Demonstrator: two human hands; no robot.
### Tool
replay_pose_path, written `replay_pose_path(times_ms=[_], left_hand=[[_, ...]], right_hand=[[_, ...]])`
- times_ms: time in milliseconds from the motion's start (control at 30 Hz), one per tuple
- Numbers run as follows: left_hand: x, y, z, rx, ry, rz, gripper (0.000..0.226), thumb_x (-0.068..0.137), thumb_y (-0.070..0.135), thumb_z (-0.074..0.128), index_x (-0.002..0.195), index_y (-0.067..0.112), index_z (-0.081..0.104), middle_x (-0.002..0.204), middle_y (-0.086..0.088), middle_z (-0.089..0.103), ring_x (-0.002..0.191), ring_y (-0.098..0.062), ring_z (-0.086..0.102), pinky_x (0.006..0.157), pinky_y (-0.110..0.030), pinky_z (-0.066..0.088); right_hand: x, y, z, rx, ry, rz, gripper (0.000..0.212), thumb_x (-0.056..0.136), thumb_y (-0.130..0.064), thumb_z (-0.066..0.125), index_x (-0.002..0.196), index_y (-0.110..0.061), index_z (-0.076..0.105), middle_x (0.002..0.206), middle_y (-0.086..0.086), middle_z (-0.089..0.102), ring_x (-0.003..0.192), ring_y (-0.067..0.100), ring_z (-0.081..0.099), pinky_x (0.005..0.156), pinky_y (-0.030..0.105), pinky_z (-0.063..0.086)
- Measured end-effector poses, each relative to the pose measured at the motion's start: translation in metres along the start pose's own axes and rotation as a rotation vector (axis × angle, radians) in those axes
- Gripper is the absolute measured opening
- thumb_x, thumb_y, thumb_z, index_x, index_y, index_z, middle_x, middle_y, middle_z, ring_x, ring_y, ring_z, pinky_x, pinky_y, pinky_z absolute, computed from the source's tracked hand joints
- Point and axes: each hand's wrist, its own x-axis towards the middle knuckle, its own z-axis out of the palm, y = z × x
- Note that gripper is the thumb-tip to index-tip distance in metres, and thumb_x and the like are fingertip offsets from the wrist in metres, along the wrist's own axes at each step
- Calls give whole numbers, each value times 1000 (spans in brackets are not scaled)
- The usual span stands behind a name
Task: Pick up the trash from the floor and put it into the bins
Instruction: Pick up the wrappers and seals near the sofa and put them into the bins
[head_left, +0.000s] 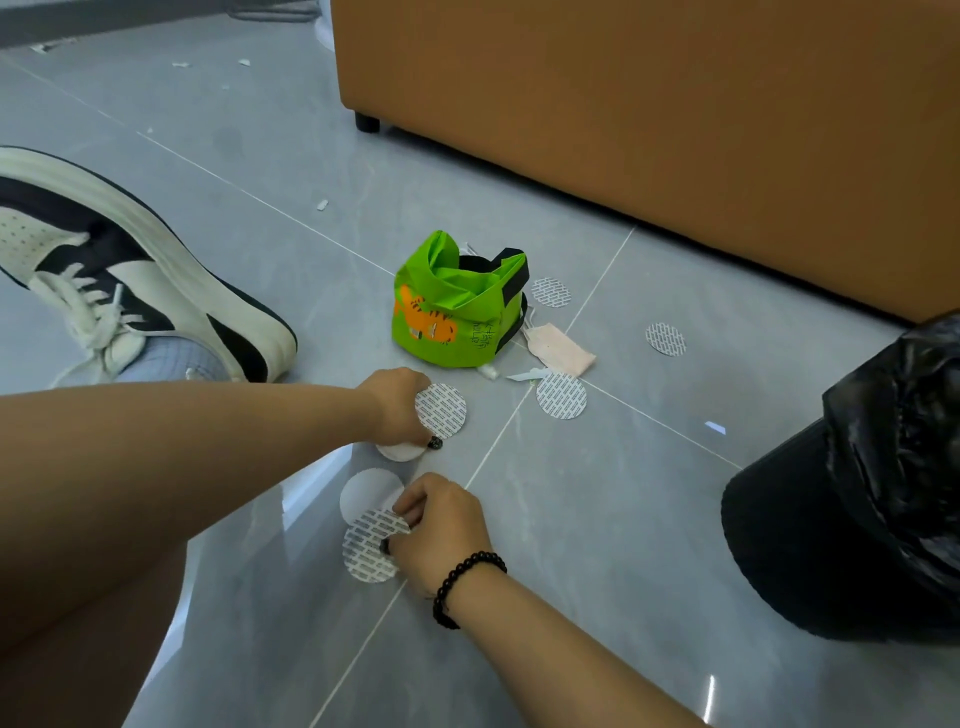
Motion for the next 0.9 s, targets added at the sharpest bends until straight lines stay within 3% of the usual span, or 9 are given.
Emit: replay_pose_path(times_ms=[100,233,333,433,500,600,733,800,900], left_hand=[[-4,3,0,1,-19,8,64,86,39,66,137,9,42,139,-10,47,126,-27,45,96,-29,37],[-7,8,-7,-52,-5,51,39,87,35,65,113,6,57,111,-10,58,96,-24,52,76,-26,37],[-10,8,-14,-101,33,50,33,86,34,67,105,9,59,96,-3,53,88,-19,48,73,-25,36],[-8,8,-21,-104,74,39,28,86,36,66,92,11,55,93,-5,53,86,-21,48,70,-27,35],[-6,11,-27,-133,97,45,32,85,37,67,92,8,57,96,-10,58,88,-24,53,71,-31,40],[-5,13,-31,-176,117,54,41,85,39,66,107,4,63,107,-14,63,99,-29,58,82,-36,45],[-10,18,-35,-201,114,40,43,85,41,66,105,3,63,106,-17,63,99,-31,58,82,-37,46],[-17,27,-39,-248,124,59,38,86,37,66,106,4,64,104,-14,65,97,-28,59,77,-32,45],[-33,50,-47,-323,149,104,24,87,28,66,100,8,63,88,-1,61,90,-23,57,70,-21,37]], right_hand=[[-13,7,-2,99,8,17,35,76,-5,66,87,-30,44,95,-4,57,87,10,58,72,15,51],[-27,4,-9,281,-29,28,35,81,-5,63,101,-26,44,76,-8,52,65,-1,50,52,1,40],[-21,-14,-9,295,-35,41,47,81,-6,63,122,-19,43,77,-9,52,74,3,54,65,4,44],[-6,-27,-7,245,-10,115,60,79,-6,64,132,-15,37,112,4,59,108,19,58,92,28,50],[2,-31,-8,165,-28,125,55,78,-5,65,128,-12,44,123,7,55,114,23,55,94,32,49],[6,-31,-11,67,-53,116,38,76,-5,65,112,-8,55,116,8,57,107,25,58,88,33,52],[-2,-24,-12,54,-42,84,25,74,-2,65,98,-8,60,109,6,61,100,21,60,84,35,55],[-13,-19,-18,53,-48,45,14,75,-2,66,79,-13,59,93,1,59,93,17,60,83,30,55],[-39,-7,-34,34,-109,7,29,80,-7,65,66,-23,46,73,-11,48,82,11,55,79,25,54]])
